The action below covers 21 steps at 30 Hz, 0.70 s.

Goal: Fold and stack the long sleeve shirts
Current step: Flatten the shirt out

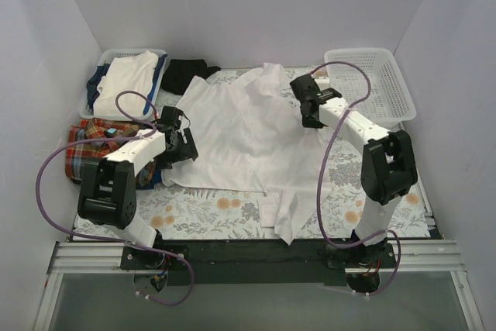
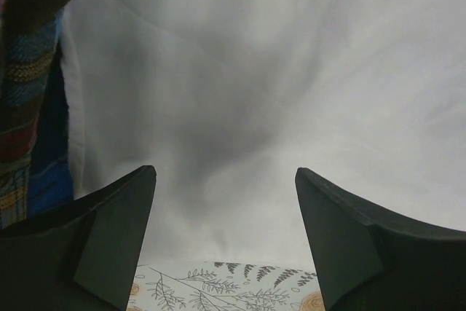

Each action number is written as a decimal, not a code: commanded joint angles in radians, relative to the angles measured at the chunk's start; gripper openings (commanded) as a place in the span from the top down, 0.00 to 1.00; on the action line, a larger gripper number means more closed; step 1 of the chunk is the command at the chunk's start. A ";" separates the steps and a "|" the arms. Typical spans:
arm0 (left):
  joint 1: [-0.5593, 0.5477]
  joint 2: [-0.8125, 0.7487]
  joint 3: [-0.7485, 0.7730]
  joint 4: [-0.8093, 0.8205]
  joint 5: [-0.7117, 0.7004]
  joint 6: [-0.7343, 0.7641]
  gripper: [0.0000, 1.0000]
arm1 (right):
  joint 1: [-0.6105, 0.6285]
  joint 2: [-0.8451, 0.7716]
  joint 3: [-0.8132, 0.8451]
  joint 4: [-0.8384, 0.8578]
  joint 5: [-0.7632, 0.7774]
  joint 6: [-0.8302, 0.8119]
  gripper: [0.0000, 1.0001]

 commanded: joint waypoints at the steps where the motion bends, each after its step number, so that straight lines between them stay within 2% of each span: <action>1: -0.004 0.022 -0.023 -0.001 -0.014 -0.020 0.22 | -0.035 -0.150 0.072 -0.032 0.185 -0.035 0.99; 7: -0.005 0.084 -0.012 0.009 0.000 -0.034 0.24 | -0.087 -0.226 -0.006 -0.043 0.189 -0.046 0.99; 13: -0.005 0.116 0.010 0.006 0.000 -0.040 0.25 | -0.087 -0.397 -0.256 -0.107 0.123 0.038 0.97; 14: -0.005 0.117 0.032 0.004 0.000 -0.038 0.24 | -0.087 -0.445 -0.291 -0.117 0.109 0.054 0.89; 15: -0.005 0.116 0.045 0.004 0.001 -0.035 0.24 | -0.087 -0.470 -0.340 -0.121 0.097 0.060 0.72; 17: -0.004 0.113 0.091 0.006 0.010 -0.034 0.24 | -0.087 -0.527 -0.376 -0.121 0.083 0.069 0.57; 18: -0.005 0.114 0.112 0.006 0.012 -0.026 0.24 | -0.087 -0.541 -0.385 -0.121 0.084 0.071 0.47; 19: -0.007 0.113 0.129 0.004 0.012 -0.025 0.23 | -0.087 -0.550 -0.379 -0.120 0.094 0.071 0.40; 21: -0.008 0.117 0.186 0.001 0.012 -0.020 0.23 | -0.087 -0.556 -0.350 -0.121 0.104 0.065 0.38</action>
